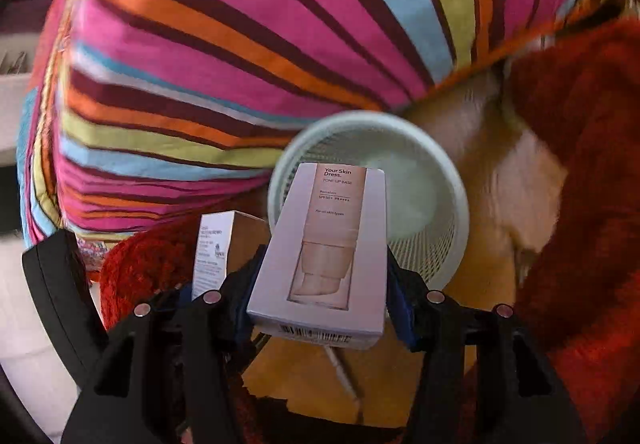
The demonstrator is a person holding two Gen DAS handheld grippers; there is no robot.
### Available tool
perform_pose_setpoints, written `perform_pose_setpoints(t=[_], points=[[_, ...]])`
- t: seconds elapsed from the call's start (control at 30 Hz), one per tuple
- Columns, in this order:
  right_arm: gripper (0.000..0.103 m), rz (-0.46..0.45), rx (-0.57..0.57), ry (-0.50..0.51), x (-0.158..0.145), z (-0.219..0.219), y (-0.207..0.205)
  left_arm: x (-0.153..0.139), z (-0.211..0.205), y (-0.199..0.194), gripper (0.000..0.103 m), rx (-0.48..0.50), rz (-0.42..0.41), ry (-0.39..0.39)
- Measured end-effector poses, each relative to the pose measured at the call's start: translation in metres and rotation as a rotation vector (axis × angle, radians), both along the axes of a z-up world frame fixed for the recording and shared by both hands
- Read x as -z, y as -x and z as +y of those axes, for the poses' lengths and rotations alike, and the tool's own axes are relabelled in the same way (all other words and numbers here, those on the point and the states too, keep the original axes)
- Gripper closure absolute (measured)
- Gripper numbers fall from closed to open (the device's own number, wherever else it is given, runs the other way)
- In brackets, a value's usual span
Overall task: Collect trash
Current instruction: 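Carry both boxes to the wastebasket and open both tools to drop them, then lift both tools away from the wastebasket back toward the bed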
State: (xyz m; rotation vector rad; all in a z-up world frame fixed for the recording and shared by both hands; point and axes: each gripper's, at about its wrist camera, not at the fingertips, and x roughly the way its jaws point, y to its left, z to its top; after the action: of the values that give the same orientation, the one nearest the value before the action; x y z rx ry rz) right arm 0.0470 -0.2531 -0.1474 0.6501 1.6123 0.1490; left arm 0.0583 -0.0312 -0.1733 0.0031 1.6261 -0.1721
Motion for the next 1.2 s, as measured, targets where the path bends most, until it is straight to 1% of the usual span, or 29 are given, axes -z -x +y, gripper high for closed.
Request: perform_pose_setpoints(t=[0.07, 0.17, 0.2, 0.33, 0.5, 0.6, 0.7, 0.77, 0.8, 0.83, 0.87, 0.9, 0.93, 0.97, 1.03, 1.1, 1.2], points=[[0.052, 0.057, 0.025, -0.01, 0.015, -0.002, -0.004, 0.01, 0.0, -0.002, 0.056, -0.009, 0.035, 0.013], [0.052, 0.125, 0.059, -0.036, 0.034, -0.003, -0.003, 0.031, -0.004, 0.0, 0.056, -0.016, 0.096, -0.005], [0.052, 0.138, 0.066, -0.043, 0.038, -0.003, -0.003, 0.033, -0.001, -0.001, 0.056, -0.023, 0.107, -0.003], [0.052, 0.181, 0.068, -0.064, 0.053, -0.002, -0.005, 0.048, 0.002, -0.007, 0.056, -0.053, 0.15, 0.012], [0.052, 0.239, 0.073, -0.053, 0.074, 0.001, -0.009, 0.063, 0.002, -0.006, 0.056, -0.06, 0.209, 0.006], [0.052, 0.264, 0.073, -0.053, 0.088, 0.002, -0.012, 0.072, 0.005, -0.007, 0.056, -0.078, 0.241, 0.006], [0.052, 0.289, 0.068, -0.048, 0.097, 0.003, -0.014, 0.083, 0.01, -0.006, 0.055, -0.104, 0.291, 0.011], [0.051, 0.304, 0.069, -0.045, 0.104, 0.003, -0.015, 0.091, 0.013, -0.005, 0.049, -0.124, 0.325, 0.014], [0.05, 0.309, 0.071, -0.047, 0.106, 0.003, -0.015, 0.095, 0.014, -0.006, 0.039, -0.131, 0.332, 0.009], [0.048, 0.317, 0.077, -0.052, 0.109, 0.003, -0.015, 0.097, 0.014, -0.006, 0.034, -0.138, 0.334, 0.002], [0.033, 0.323, 0.08, -0.052, 0.112, 0.003, -0.015, 0.099, 0.015, -0.007, 0.033, -0.142, 0.336, -0.011], [0.014, 0.33, 0.081, -0.043, 0.114, 0.003, -0.016, 0.101, 0.015, -0.007, 0.032, -0.142, 0.34, -0.024], [0.011, 0.327, 0.081, -0.032, 0.116, 0.002, -0.016, 0.104, 0.014, -0.008, 0.028, -0.139, 0.34, -0.041], [0.01, 0.324, 0.081, -0.023, 0.116, 0.001, -0.017, 0.106, 0.013, -0.008, 0.017, -0.136, 0.342, -0.055], [0.01, 0.32, 0.087, -0.005, 0.117, -0.002, -0.018, 0.11, 0.013, -0.009, 0.016, -0.136, 0.352, -0.073], [0.01, 0.324, 0.095, 0.0, 0.118, -0.003, -0.018, 0.112, 0.014, -0.01, 0.016, -0.145, 0.364, -0.065], [0.01, 0.338, 0.105, 0.009, 0.121, -0.006, -0.017, 0.116, 0.015, -0.011, 0.016, -0.152, 0.375, -0.071]])
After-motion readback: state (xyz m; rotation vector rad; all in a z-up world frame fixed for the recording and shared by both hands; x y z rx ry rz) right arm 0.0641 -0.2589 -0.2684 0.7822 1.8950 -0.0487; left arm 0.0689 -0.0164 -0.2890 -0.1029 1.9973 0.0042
